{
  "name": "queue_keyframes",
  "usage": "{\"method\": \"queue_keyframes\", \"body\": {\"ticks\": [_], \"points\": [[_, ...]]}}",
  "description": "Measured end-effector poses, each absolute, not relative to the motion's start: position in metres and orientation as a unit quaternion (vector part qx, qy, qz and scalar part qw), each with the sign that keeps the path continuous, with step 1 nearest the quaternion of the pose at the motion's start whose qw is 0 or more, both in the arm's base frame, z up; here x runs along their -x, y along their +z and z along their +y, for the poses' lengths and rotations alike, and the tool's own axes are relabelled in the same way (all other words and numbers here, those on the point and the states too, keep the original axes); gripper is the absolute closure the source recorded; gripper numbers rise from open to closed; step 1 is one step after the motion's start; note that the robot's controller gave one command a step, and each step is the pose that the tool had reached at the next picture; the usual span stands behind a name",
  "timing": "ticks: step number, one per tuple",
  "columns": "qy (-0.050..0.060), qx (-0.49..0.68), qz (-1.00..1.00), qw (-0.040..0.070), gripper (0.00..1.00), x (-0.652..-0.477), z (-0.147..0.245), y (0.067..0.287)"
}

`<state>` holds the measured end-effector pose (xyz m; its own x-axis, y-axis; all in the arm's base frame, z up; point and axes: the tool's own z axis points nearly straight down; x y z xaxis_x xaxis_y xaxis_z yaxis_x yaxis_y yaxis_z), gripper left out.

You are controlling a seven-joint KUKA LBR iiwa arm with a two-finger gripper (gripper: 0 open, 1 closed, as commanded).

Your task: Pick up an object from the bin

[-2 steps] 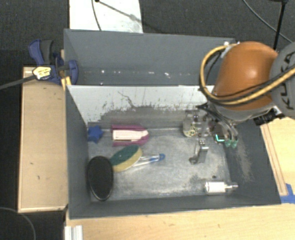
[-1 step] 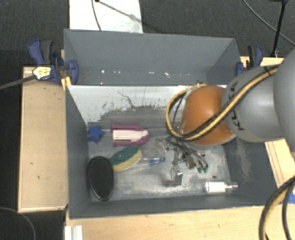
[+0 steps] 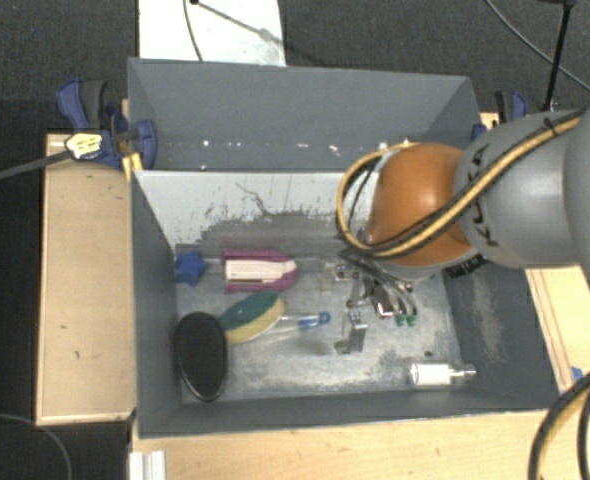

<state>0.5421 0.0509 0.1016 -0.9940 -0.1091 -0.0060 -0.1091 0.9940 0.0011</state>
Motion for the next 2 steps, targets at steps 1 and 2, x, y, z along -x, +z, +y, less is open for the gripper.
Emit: {"method": "queue_keyframes", "body": {"ticks": [1, 2], "points": [[0.001, -0.005, 1.0, 0.003, 0.0, -0.556, 0.05, 0.11], [0.0, 0.088, 0.996, 0.0, 0.0, -0.564, 0.05, 0.07]]}}
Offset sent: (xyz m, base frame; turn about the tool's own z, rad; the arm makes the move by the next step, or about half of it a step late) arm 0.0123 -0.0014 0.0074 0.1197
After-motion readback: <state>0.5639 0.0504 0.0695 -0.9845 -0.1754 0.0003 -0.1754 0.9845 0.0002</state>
